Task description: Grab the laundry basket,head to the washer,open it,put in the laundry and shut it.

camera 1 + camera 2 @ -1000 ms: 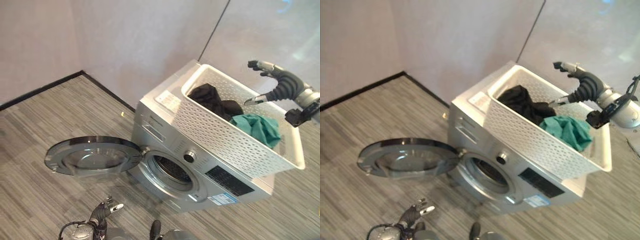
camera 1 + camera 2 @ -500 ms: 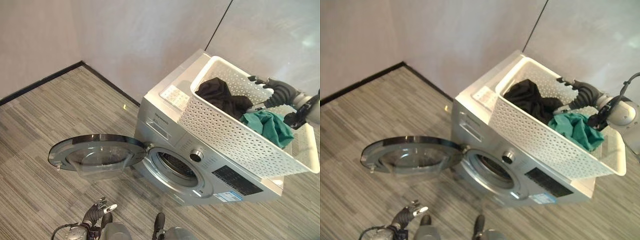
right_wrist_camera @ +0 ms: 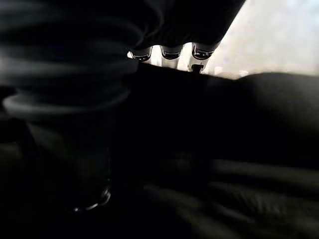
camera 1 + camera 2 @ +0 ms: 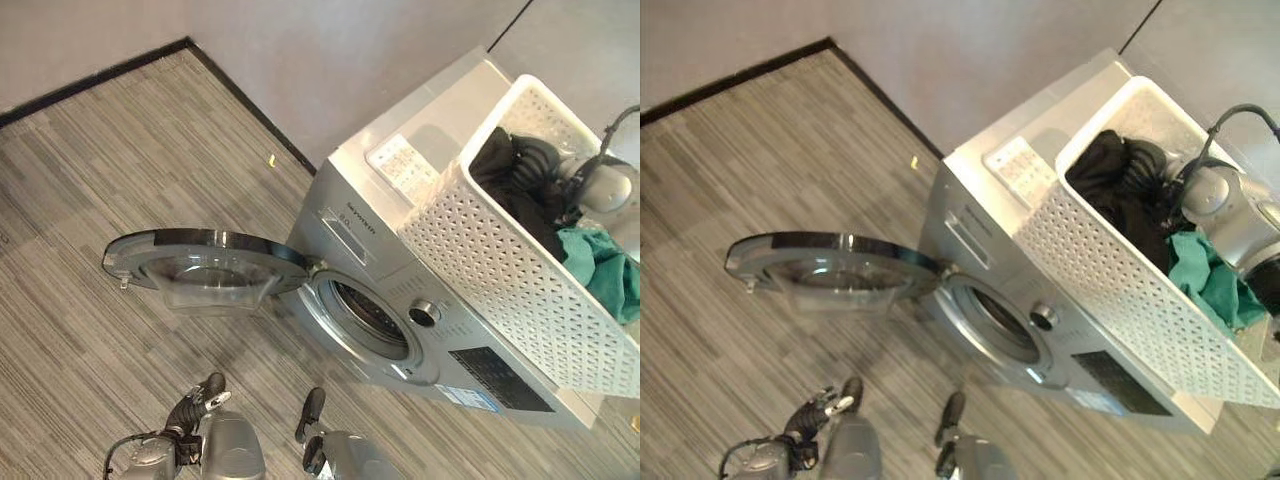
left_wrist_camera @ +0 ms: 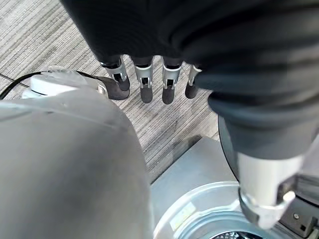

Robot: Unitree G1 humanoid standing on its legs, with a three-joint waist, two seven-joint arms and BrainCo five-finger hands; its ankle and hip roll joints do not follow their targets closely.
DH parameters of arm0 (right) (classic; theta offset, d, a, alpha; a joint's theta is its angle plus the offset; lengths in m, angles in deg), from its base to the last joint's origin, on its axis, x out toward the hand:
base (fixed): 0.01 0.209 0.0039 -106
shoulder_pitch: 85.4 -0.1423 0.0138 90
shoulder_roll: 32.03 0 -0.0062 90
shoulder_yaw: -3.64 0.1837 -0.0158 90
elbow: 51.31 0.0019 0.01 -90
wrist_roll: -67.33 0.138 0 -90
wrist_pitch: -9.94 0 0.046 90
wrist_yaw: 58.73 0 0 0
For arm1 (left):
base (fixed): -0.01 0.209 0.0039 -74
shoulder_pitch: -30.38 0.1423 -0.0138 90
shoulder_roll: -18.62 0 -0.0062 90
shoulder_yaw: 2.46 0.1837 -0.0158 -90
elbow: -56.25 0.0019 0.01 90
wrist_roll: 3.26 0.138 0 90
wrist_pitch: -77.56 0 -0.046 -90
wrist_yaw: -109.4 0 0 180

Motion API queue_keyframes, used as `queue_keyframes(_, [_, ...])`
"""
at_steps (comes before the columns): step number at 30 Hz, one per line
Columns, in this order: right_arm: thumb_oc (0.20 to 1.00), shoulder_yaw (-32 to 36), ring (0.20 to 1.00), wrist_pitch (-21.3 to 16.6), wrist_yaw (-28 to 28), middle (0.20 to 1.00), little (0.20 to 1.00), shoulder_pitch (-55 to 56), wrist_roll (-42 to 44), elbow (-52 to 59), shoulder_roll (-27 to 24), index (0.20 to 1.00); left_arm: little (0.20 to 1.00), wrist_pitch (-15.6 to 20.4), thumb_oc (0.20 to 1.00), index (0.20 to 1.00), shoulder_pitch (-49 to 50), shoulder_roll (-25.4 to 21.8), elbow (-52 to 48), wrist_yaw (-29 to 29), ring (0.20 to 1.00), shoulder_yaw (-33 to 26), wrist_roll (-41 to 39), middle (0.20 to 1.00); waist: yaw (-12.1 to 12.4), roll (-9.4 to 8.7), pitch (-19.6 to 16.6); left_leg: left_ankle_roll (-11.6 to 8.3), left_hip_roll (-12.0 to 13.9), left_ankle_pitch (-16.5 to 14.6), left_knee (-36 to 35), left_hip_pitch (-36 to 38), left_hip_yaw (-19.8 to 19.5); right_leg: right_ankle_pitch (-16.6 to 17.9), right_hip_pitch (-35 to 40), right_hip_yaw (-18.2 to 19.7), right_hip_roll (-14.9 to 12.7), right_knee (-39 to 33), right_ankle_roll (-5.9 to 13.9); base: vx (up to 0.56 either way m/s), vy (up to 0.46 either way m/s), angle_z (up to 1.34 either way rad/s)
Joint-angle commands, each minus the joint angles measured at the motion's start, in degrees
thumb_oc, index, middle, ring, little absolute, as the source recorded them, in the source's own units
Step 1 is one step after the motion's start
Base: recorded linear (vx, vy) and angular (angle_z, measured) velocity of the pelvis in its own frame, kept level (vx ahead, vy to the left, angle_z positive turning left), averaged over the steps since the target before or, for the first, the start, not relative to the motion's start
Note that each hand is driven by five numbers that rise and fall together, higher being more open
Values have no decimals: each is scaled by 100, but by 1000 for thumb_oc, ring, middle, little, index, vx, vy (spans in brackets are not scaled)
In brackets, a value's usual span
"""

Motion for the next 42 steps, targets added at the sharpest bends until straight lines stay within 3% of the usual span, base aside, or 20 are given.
queue_keyframes(1, [1000,-310,1000,138,-1,1000,1000,-472,-272,-513,155,1000,1000,128,1000,1000,-61,-143,-205,-161,1000,226,6,1000,264,21,110,113,322,86,-41,-151,-21,314,-437,-86,-646,321,580,-36,-40,15])
queue_keyframes(4, [1000,-370,1000,210,99,1000,1000,-389,-370,-701,309,1000,1000,120,1000,1000,-108,-148,-226,-199,1000,239,-10,1000,301,38,140,96,333,135,-67,-250,-76,321,-470,-137,-627,280,572,-12,-25,14])
queue_keyframes(5, [689,-369,689,210,99,689,689,-388,-371,-701,309,689,1000,120,1000,1000,-107,-148,-227,-199,1000,239,-10,1000,298,38,136,96,333,136,-67,-254,-79,321,-472,-140,-626,280,572,8,-25,6])
queue_keyframes(6, [200,-310,200,255,136,200,200,-171,-344,-621,366,200,1000,109,1000,1000,-103,-128,-233,-193,1000,270,-19,1000,293,52,122,94,345,153,-94,-275,-108,305,-474,-160,-612,267,565,8,-29,7])
queue_keyframes(17, [200,689,200,116,-360,200,200,307,37,-631,462,200,1000,122,1000,1000,-254,40,-16,-249,1000,372,7,1000,126,117,-60,111,343,133,-189,-171,-74,282,-457,-113,-596,256,559,-2,-2,1])
queue_keyframes(25, [200,1968,200,-296,-822,200,200,668,1015,-248,-209,200,1000,143,1000,1000,-157,63,149,-133,1000,257,193,1000,-107,103,-529,144,334,-80,-181,251,105,203,-229,0,-620,303,580,37,17,-5])
queue_keyframes(29, [200,2729,200,-484,-1424,200,200,415,1378,-285,-162,200,1000,107,1000,1000,-143,142,463,-153,1000,221,334,1000,-244,130,-899,185,316,-225,-244,619,252,178,-22,127,-607,288,594,109,52,-14])
queue_keyframes(30, [200,3205,200,-538,-2023,200,200,169,1229,-203,68,200,1000,67,1000,1000,-192,221,650,-241,1000,231,460,1000,-313,205,-1115,218,296,-307,-275,806,315,132,70,195,-605,295,586,80,51,-31])
queue_keyframes(33, [200,3336,200,-532,-2237,200,200,67,1119,-190,132,200,1000,53,1000,1000,-212,241,704,-269,1000,244,526,1000,-309,227,-1179,234,291,-341,-299,902,346,111,122,224,-594,296,590,71,40,-23])
queue_keyframes(34, [200,3479,200,-529,-2609,200,200,-184,952,-232,274,200,1000,23,1000,1000,-235,278,769,-316,1000,323,595,1000,-316,269,-1303,253,270,-381,-336,1016,373,80,192,265,-588,286,585,65,49,-12])
queue_keyframes(38, [200,3676,200,-553,-3132,200,200,-459,583,-235,473,200,1000,-12,1000,1000,-278,360,793,-392,1000,481,693,1000,-353,378,-1463,292,230,-427,-423,1197,398,27,287,339,-596,304,574,47,57,-13])
queue_keyframes(42, [200,3756,200,-577,-3257,200,200,-445,499,-201,479,200,1000,12,1000,1000,-290,413,790,-423,1000,506,671,1000,-371,414,-1506,311,198,-459,-429,1277,428,30,316,371,-614,317,579,18,39,0])
